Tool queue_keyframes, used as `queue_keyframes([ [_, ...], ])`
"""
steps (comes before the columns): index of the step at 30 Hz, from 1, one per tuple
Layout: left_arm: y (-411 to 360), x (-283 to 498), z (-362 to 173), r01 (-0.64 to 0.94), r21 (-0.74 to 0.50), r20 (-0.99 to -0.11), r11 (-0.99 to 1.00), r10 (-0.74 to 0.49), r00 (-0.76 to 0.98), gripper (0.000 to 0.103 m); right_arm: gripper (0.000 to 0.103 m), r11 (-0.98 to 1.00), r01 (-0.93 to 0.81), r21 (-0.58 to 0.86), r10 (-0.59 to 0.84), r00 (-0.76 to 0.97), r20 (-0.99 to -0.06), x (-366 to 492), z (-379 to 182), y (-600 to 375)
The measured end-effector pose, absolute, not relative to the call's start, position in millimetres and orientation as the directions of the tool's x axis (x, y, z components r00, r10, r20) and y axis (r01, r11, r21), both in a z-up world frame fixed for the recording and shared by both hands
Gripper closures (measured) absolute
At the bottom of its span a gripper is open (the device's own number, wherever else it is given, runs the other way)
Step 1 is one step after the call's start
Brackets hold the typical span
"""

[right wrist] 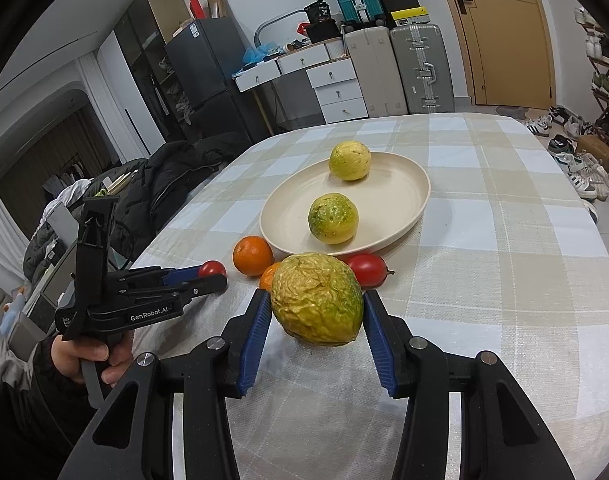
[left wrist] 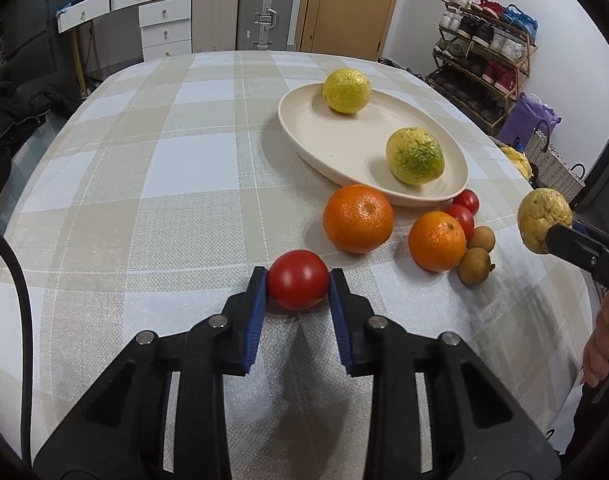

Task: Organize fruits
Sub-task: 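Carry the tomato and wrinkled fruit onto the plate and open both tools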

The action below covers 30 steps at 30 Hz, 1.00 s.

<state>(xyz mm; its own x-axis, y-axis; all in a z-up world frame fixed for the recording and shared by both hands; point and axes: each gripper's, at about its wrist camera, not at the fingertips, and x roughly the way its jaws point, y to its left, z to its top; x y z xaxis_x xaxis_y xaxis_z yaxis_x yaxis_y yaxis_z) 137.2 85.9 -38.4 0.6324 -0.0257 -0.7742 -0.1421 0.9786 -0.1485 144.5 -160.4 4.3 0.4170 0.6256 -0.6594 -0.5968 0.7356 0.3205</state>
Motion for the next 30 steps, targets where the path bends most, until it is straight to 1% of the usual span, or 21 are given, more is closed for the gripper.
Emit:
queue_keyframes([
  [14,80.5,121.3,-5.8,-0.109,-0.174,-0.688,0.979,-0.042,0.725,0.075,0.055,0.747,-0.574,0.335,0.626,0.440,-0.643,148.2,3.9,-165.6],
  [30,67.1,139.2,12.5,-0.074,-0.162,-0.653,0.984,-0.051,0.756,0.075,0.055,0.769,-0.536,0.348,0.618,0.486,-0.618,173.4,21.2,-172.1],
])
